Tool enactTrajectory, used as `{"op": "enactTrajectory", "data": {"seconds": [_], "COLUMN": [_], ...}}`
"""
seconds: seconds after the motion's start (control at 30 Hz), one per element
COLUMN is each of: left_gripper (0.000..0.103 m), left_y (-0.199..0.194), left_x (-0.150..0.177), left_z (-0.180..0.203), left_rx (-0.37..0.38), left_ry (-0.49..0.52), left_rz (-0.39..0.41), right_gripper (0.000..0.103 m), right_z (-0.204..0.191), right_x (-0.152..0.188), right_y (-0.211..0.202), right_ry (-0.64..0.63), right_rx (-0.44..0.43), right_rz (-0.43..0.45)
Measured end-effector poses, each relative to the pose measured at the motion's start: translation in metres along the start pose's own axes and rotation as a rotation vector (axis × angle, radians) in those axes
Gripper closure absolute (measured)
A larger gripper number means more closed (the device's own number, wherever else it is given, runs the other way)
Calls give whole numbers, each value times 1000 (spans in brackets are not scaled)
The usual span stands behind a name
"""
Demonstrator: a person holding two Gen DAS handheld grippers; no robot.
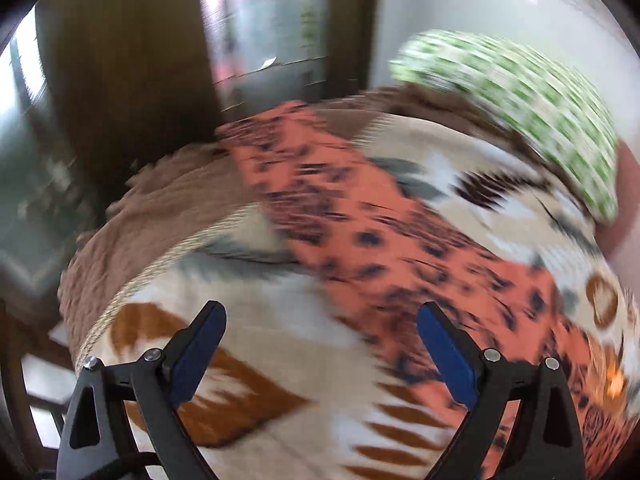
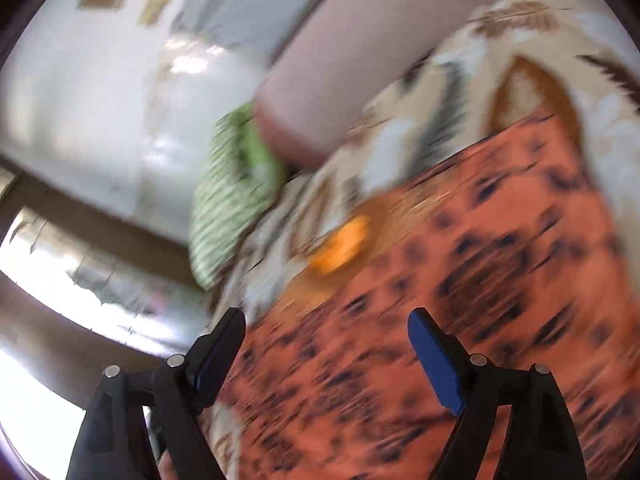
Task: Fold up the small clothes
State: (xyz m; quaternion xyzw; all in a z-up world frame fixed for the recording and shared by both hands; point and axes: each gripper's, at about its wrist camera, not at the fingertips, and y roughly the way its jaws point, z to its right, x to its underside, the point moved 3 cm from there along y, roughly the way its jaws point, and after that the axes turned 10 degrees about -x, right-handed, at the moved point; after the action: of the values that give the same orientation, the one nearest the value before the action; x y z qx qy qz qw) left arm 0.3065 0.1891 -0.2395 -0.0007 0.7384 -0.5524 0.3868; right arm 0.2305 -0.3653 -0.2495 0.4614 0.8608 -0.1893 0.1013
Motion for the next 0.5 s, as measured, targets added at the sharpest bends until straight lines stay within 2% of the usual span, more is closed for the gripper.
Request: {"op": "enactTrajectory", "data": {"seconds": [0.13,0.2,0.37,0.43,0.47,0.5], "left_gripper": [6,7,7,7,7,7], "left_y": [16,27,48,55,62,71], "left_x": [-7,-14,-62,-83,-92,-97], "left_z": [-47,-68,-103,-108,-107,-107], "left_rx": [20,62,126,232,304,344], "left_ry": [-92,-124,-106,-122,-127,-146], "left_rz": [-45,-83,-114,-152,-193,-233], "right_gripper": [17,17,17,17,18,18], "right_z": [-46,-59,-57,-47,-42,-38], "right_x": [49,73,108,115,119,119], "right_y": [23,32,46,53,58,63], "right_ry": [-41,-58,-79,-74,-60,-54], "right_rx": [-75,-94,-93,-70,-73,-78], "right_rz": [-112,-162,-258,-278,-292,-301]}}
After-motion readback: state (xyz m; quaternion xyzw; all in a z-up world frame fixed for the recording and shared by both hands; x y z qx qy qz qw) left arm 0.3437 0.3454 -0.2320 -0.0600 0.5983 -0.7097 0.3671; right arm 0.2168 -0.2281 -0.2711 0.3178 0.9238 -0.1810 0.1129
